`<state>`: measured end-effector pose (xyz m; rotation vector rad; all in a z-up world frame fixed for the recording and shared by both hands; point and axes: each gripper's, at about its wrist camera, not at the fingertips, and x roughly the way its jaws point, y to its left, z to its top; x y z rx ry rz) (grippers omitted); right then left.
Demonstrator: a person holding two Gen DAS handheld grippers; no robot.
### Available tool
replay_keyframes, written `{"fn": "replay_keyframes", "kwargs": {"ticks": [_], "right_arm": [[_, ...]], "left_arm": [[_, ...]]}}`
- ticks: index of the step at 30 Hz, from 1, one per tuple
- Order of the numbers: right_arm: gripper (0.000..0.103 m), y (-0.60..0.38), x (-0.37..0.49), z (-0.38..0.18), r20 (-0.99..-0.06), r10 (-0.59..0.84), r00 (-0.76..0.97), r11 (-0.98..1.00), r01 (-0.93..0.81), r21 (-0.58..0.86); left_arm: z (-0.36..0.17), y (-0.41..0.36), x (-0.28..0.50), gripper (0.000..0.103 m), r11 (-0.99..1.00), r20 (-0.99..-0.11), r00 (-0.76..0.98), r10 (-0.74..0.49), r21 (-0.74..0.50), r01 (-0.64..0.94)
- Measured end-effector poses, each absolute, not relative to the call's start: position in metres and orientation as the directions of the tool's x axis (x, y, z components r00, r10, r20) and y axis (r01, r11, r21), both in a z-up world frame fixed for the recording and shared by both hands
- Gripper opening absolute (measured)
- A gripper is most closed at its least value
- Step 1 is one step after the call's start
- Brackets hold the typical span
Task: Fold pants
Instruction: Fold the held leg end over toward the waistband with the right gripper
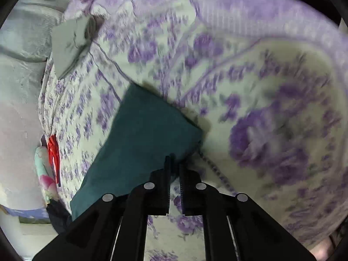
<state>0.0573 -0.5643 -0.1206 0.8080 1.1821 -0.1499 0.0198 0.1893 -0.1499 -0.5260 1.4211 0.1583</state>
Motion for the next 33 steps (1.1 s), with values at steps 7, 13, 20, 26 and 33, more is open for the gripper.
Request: {"fn": "replay_keyframes", "kwargs": {"ticks": [7,13,20,26,33], "right_arm": [[0.042,-0.551,0.108,-0.081,-0.856,0.153,0.494,0.87,0.344,0.353],[0.03,-0.534,0.153,-0.123,-0.919,0.131,0.371,0.932,0.27,0.242],[0.02,-0.534,0.16,-0.118,-0.903,0.066,0.425,0.945,0.264,0.194],[0.036,-0.529,0.159,-0.088,-0.874,-0.021,0.486,0.94,0.307,0.148],[0.037,-0.48,0.149,-0.124,-0.949,0.157,0.274,0.982,0.059,0.18]], "left_arm": [[-0.136,0.188,0.008,0.081,0.868,-0.96,0.213,-0.18,-0.257,-0.425],[-0.136,0.178,0.003,0.082,0.861,-0.956,0.253,-0.147,-0.25,-0.443],[-0.147,0.184,0.0,0.077,0.828,-0.951,0.285,-0.12,-0.254,-0.499],[-0.116,0.168,0.004,0.077,0.875,-0.949,0.307,-0.072,-0.208,-0.437],[-0.113,0.168,0.008,0.081,0.866,-0.936,0.35,-0.047,-0.212,-0.453]]}}
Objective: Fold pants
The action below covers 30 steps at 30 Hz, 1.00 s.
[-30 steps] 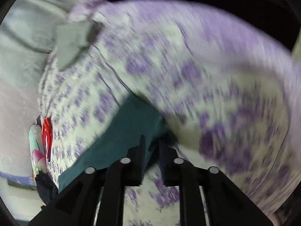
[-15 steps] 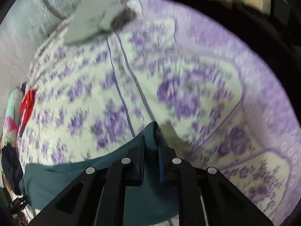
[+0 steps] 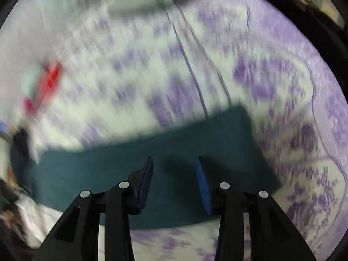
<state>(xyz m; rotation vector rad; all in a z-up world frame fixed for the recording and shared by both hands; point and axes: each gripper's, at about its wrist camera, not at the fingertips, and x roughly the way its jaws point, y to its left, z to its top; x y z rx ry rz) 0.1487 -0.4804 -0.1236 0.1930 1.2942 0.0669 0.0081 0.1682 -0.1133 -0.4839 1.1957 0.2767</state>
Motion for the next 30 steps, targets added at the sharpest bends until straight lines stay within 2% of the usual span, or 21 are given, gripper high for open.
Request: {"fn": "replay_keyframes", "kwargs": {"ticks": [2,4,5,7,10,12,14,18,23,25,28,29,30], "right_arm": [[0.037,-0.477,0.149,-0.126,-0.956,0.093,0.279,0.987,0.101,0.126],[0.038,-0.465,0.154,-0.103,-0.945,0.113,0.308,0.98,0.121,0.156],[0.038,-0.446,0.156,-0.084,-0.912,0.184,0.366,0.977,0.037,0.211],[0.04,-0.407,0.163,-0.065,-0.889,0.211,0.406,0.977,-0.089,0.192],[0.045,-0.331,0.189,-0.062,-0.873,0.329,0.362,0.937,-0.241,0.253],[0.057,-0.27,0.201,-0.063,-0.861,0.387,0.331,0.899,-0.344,0.272],[0.062,-0.214,0.203,-0.064,-0.849,0.424,0.315,0.858,-0.441,0.265],[0.062,-0.116,0.209,-0.082,-0.868,0.458,0.194,0.782,-0.553,0.288],[0.062,-0.059,0.207,-0.111,-0.911,0.393,0.128,0.738,-0.635,0.229],[0.055,-0.048,0.208,-0.12,-0.926,0.362,0.11,0.735,-0.644,0.211],[0.017,-0.038,0.204,-0.128,-0.934,0.353,0.06,0.695,-0.685,0.219],[0.008,-0.037,0.204,-0.126,-0.928,0.37,0.038,0.678,-0.694,0.242],[0.008,-0.037,0.204,-0.121,-0.927,0.369,0.062,0.678,-0.701,0.223]], "left_arm": [[-0.131,0.177,0.012,0.079,0.838,-0.956,0.294,-0.016,-0.173,-0.517],[-0.127,0.186,0.011,0.077,0.786,-0.938,0.343,-0.053,-0.251,-0.565],[-0.121,0.192,0.007,0.077,0.759,-0.917,0.393,-0.065,-0.301,-0.577],[-0.113,0.196,0.007,0.077,0.752,-0.902,0.429,-0.051,-0.317,-0.577],[-0.103,0.197,0.012,0.078,0.785,-0.89,0.455,-0.03,-0.303,-0.541],[-0.101,0.197,0.016,0.079,0.804,-0.889,0.458,-0.01,-0.279,-0.525],[-0.104,0.2,0.019,0.079,0.821,-0.895,0.445,0.015,-0.243,-0.516],[-0.113,0.21,0.024,0.079,0.819,-0.903,0.429,0.01,-0.239,-0.522],[-0.133,0.216,0.026,0.079,0.814,-0.937,0.341,0.071,-0.143,-0.563],[-0.135,0.214,0.025,0.085,0.812,-0.928,0.365,0.079,-0.152,-0.564],[-0.139,0.209,0.028,0.086,0.838,-0.935,0.338,0.105,-0.099,-0.536],[-0.141,0.208,0.03,0.086,0.845,-0.938,0.326,0.116,-0.08,-0.529],[-0.142,0.206,0.032,0.087,0.852,-0.941,0.313,0.129,-0.056,-0.521]]}}
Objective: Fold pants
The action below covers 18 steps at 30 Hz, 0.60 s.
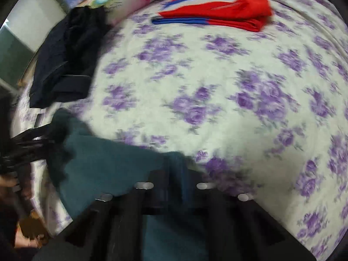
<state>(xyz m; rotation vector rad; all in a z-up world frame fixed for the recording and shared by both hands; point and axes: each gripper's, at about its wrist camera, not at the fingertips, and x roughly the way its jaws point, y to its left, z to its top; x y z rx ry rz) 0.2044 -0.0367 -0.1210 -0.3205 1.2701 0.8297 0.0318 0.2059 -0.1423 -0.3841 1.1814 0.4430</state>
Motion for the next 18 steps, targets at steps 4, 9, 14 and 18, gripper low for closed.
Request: {"fn": "replay_keyframes", "kwargs": {"ticks": [4,9,14,18], "right_arm": [[0.008,-0.047,0.214,-0.107,-0.908,0.403,0.118,0.698,-0.681,0.221],[0.023,-0.051,0.215,-0.126,-0.898,0.425,0.113,0.68,-0.695,0.234],[0.026,-0.114,0.218,-0.09,-0.839,0.526,0.14,0.737,-0.567,0.368],[0.014,-0.162,0.199,-0.088,-0.846,0.52,0.114,0.751,-0.533,0.389]], "left_arm": [[-0.146,0.203,0.038,0.093,0.857,-0.942,0.293,0.166,-0.01,-0.516],[-0.145,0.202,0.044,0.094,0.854,-0.945,0.271,0.183,0.016,-0.52],[-0.11,0.213,0.028,0.092,0.817,-0.922,0.353,0.162,-0.076,-0.572],[-0.117,0.211,0.025,0.092,0.834,-0.933,0.331,0.14,-0.069,-0.548]]}}
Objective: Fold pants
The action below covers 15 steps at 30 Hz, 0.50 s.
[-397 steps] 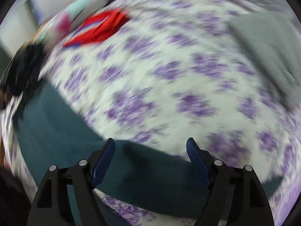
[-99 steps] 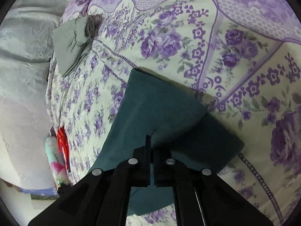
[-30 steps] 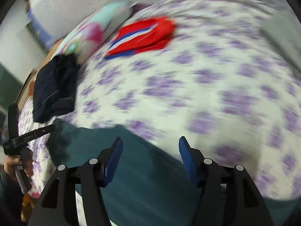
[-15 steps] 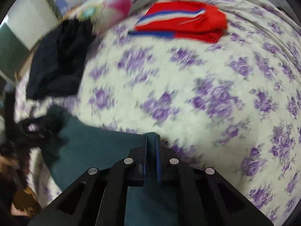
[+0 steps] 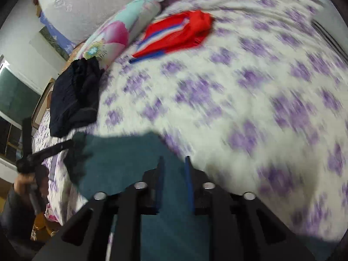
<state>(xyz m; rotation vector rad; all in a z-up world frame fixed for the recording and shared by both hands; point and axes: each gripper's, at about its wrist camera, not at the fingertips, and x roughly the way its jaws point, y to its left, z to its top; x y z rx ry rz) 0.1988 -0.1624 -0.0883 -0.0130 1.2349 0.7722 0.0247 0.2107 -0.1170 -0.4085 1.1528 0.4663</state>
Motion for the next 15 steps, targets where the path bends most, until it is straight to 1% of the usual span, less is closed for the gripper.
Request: {"fn": "replay_keyframes", "kwargs": {"ticks": [1,2,3,4,5,6,8,11,14,15], "right_arm": [[0.014,-0.169,0.195,-0.099,-0.86,0.502,0.095,0.76,-0.522,0.387],[0.012,-0.176,0.191,-0.113,-0.886,0.456,0.087,0.786,-0.507,0.354],[0.0,-0.185,0.187,-0.126,-0.914,0.395,0.096,0.816,-0.493,0.301],[0.0,-0.195,0.186,-0.135,-0.927,0.358,0.11,0.836,-0.48,0.266],[0.0,-0.209,0.187,-0.136,-0.903,0.41,0.131,0.836,-0.451,0.314],[0.0,-0.216,0.188,-0.134,-0.897,0.419,0.137,0.849,-0.41,0.334],[0.007,-0.234,0.185,-0.118,-0.872,0.444,0.207,0.868,-0.341,0.361],[0.007,-0.261,0.176,-0.099,-0.842,0.474,0.257,0.866,-0.309,0.394],[0.007,-0.304,0.17,-0.093,-0.853,0.425,0.302,0.9,-0.246,0.361],[0.012,-0.326,0.169,-0.091,-0.858,0.4,0.323,0.914,-0.205,0.349]], "left_arm": [[-0.13,0.211,0.025,0.092,0.828,-0.947,0.285,0.149,-0.039,-0.56],[-0.14,0.214,0.025,0.093,0.822,-0.954,0.256,0.154,-0.02,-0.569],[-0.146,0.213,0.025,0.095,0.824,-0.951,0.248,0.185,0.012,-0.566],[-0.146,0.205,0.029,0.095,0.837,-0.941,0.239,0.239,0.075,-0.542],[-0.145,0.201,0.032,0.095,0.84,-0.942,0.218,0.256,0.105,-0.533],[-0.142,0.198,0.034,0.093,0.838,-0.942,0.208,0.262,0.115,-0.533],[-0.127,0.199,0.035,0.092,0.831,-0.947,0.228,0.226,0.065,-0.553],[-0.1,0.192,0.031,0.092,0.833,-0.93,0.332,0.158,-0.055,-0.55],[-0.078,0.168,0.033,0.092,0.876,-0.906,0.406,0.119,-0.096,-0.472],[-0.075,0.161,0.033,0.092,0.888,-0.9,0.421,0.115,-0.097,-0.45]]}}
